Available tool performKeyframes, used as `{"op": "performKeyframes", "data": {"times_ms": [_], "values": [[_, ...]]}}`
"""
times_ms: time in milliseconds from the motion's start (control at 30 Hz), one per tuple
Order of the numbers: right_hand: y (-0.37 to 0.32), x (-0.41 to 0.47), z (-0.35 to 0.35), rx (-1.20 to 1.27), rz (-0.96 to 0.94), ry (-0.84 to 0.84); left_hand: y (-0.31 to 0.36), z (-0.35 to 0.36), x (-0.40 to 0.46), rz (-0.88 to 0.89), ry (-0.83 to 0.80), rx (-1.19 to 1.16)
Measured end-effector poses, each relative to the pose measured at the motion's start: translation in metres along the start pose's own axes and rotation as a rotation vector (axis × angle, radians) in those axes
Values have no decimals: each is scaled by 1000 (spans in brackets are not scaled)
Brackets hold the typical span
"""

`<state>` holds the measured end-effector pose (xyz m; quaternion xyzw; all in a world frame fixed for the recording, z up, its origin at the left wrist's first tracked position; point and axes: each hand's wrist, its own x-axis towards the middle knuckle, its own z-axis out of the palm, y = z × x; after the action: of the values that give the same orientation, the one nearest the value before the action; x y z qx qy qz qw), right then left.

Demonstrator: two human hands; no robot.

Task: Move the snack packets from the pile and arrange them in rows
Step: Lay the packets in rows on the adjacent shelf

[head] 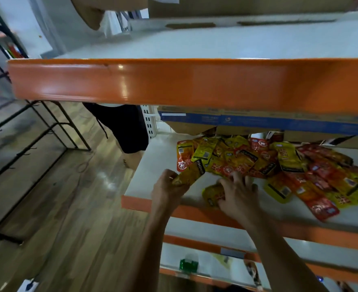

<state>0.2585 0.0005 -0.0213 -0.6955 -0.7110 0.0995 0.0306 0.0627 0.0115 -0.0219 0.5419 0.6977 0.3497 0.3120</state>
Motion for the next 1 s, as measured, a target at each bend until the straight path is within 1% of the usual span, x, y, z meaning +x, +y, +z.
{"op": "performKeyframes", "data": {"times_ms": [133,233,333,400,533,667,767,833,900,1000], "values": [[-2,7,2,13,17,4,-4,-12,9,-85,-35,-325],[-2,7,11,56,51,74,-6,-16,11,-115,-33,-484],[-1,7,21,165,111,100,-4,-18,10,-174,-93,-673],[-1,7,21,259,154,120,-2,-18,10,-216,-133,-740],[5,8,14,390,239,199,1,-10,11,-238,-164,-765],[20,5,7,502,243,295,6,2,11,-269,-213,-730],[33,-4,-2,728,260,269,12,11,10,-283,-335,-732],[42,-12,-8,867,312,288,16,18,9,-276,-434,-718],[52,-19,-12,962,368,324,20,25,7,-254,-517,-699],[70,-29,-13,1065,448,354,28,38,4,-225,-575,-670]]}}
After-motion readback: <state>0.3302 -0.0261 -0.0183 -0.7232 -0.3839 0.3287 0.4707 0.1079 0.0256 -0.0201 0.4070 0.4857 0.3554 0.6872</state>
